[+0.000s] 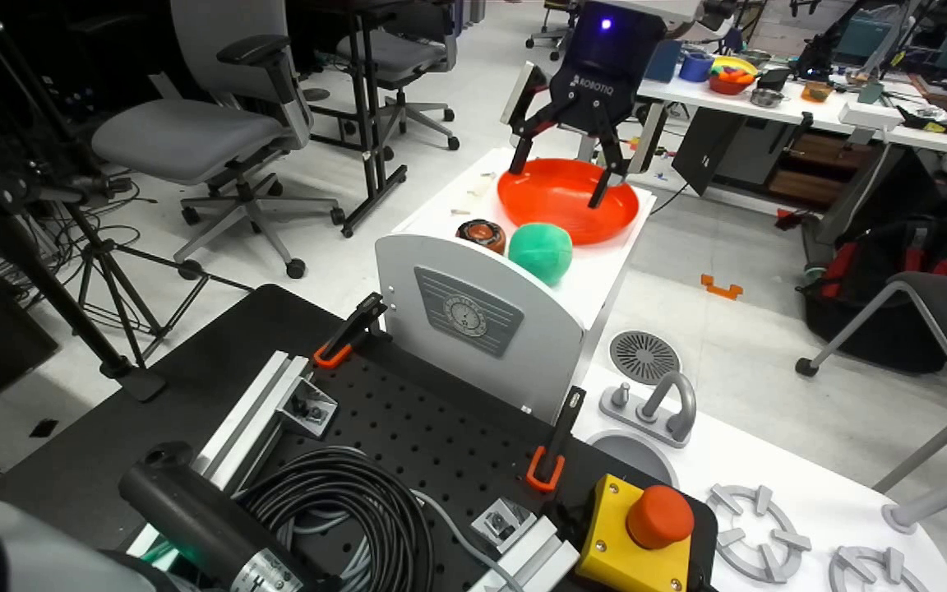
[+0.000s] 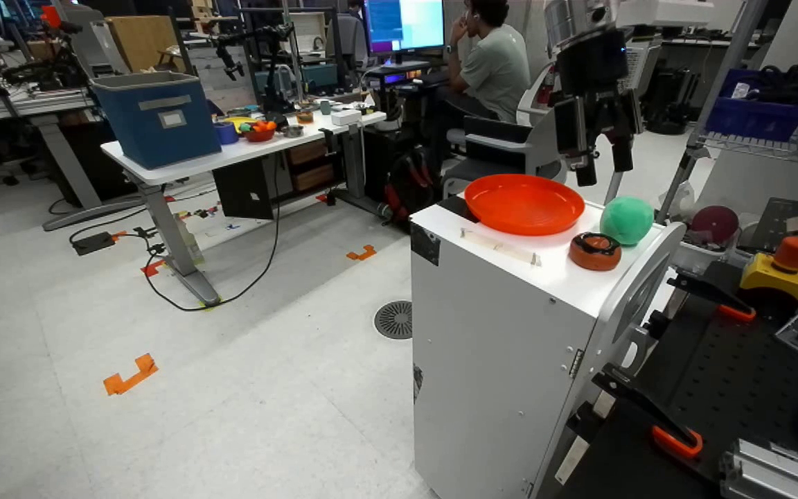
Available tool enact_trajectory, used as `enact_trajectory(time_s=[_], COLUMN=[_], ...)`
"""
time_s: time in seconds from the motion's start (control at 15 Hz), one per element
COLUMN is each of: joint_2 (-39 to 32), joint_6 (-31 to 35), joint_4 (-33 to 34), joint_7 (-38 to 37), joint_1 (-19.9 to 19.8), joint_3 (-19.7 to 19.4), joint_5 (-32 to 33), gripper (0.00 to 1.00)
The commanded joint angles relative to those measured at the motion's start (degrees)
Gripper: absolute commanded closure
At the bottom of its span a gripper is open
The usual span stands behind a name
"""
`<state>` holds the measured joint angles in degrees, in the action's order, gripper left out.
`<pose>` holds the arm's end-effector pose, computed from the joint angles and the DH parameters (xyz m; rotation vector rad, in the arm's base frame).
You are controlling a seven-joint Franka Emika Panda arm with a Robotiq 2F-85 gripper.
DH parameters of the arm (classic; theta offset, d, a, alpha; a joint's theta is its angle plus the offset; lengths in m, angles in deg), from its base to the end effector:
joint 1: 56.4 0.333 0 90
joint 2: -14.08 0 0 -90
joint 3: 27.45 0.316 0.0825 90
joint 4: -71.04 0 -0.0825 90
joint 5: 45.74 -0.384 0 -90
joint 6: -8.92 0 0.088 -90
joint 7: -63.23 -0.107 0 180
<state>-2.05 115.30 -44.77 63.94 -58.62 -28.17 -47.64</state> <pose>0.5405 -0.0251 0.2839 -3.0244 0.0844 0.6846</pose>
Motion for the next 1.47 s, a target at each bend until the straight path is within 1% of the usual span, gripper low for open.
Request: enact_trajectory(time_s=[0.0, 0.8, 1.4], joint_2=[-0.4, 0.7, -0.2], joint_6=[-2.4, -1.8, -1.9], joint_4=[1.4, 0.1, 0.4], joint_7=[-0.3, -1.8, -2.9], joint_1=[0.1, 0.7, 1.2], joint_3=[0.0, 0.3, 0.3], joint_5=[-1.2, -1.2, -1.1], gripper=[0.0, 0.0, 0.0])
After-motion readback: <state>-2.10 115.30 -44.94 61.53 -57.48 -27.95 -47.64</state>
